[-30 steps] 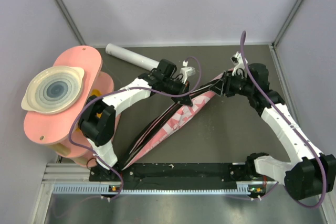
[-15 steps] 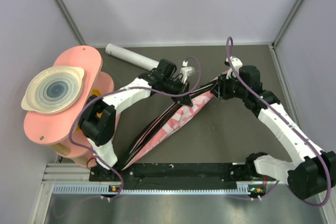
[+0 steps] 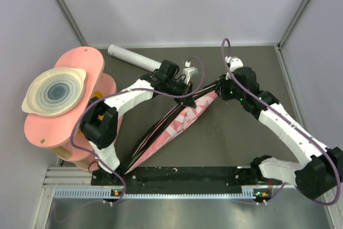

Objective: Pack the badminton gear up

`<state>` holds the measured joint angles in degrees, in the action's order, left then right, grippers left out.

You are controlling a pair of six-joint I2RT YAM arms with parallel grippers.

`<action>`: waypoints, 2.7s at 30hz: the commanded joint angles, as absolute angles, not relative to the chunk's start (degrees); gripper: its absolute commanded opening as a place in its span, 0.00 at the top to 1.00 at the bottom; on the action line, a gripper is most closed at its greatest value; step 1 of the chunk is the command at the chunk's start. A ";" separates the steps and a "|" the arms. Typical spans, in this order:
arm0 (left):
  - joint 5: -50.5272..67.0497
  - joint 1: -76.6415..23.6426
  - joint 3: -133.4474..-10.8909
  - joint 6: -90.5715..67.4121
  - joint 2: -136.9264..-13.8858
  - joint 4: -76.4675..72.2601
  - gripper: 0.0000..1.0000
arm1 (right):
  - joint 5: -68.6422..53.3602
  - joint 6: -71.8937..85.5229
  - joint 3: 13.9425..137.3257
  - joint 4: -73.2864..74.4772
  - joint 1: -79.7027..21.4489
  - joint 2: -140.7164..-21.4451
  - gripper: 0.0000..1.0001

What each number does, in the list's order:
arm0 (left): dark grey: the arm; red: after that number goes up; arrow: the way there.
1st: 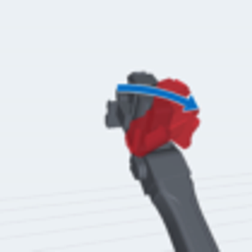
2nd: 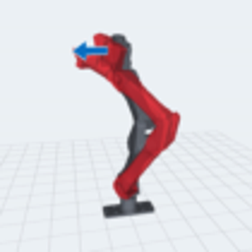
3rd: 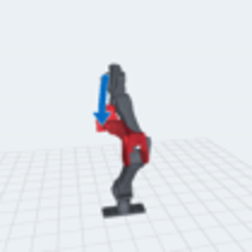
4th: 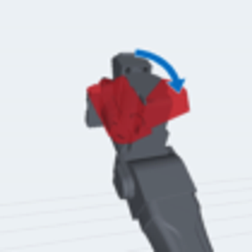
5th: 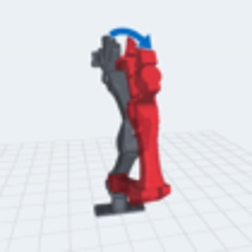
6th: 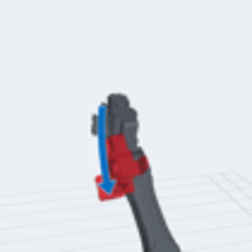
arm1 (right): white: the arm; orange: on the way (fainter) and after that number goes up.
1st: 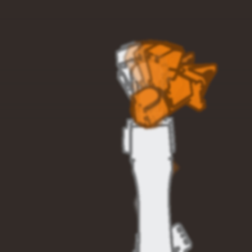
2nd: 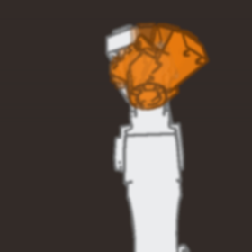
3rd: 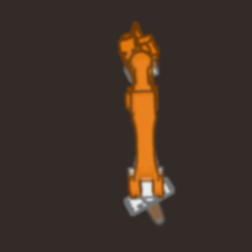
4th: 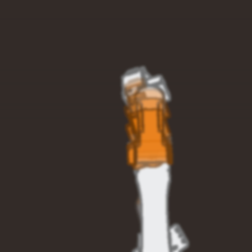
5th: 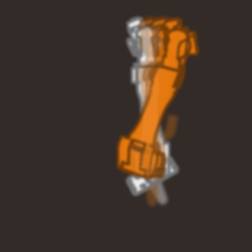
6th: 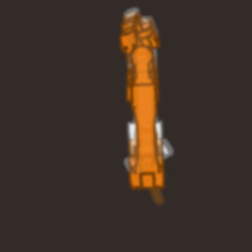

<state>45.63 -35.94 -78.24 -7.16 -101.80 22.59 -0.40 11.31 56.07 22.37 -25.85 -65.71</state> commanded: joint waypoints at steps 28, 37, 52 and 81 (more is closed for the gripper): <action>50.27 -36.74 -81.91 -10.55 -102.83 21.97 1.00 | -3.95 0.28 57.58 15.73 -38.84 -67.76 1.00; 51.33 -36.65 -82.27 -9.76 -103.01 22.15 1.00 | -4.75 2.08 51.59 11.43 -48.34 -67.33 1.00; 49.40 -36.74 -79.90 -8.70 -100.99 21.97 1.00 | 9.32 43.92 51.24 25.29 -33.42 -49.76 0.18; 31.58 -41.22 -75.95 -9.66 -88.01 20.22 0.40 | 16.17 74.96 59.94 37.62 -27.16 -63.19 1.00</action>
<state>37.63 -40.66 -77.52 -6.61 -97.93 23.16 15.18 70.30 58.30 37.69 -27.46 -65.14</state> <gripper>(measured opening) 0.549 0.060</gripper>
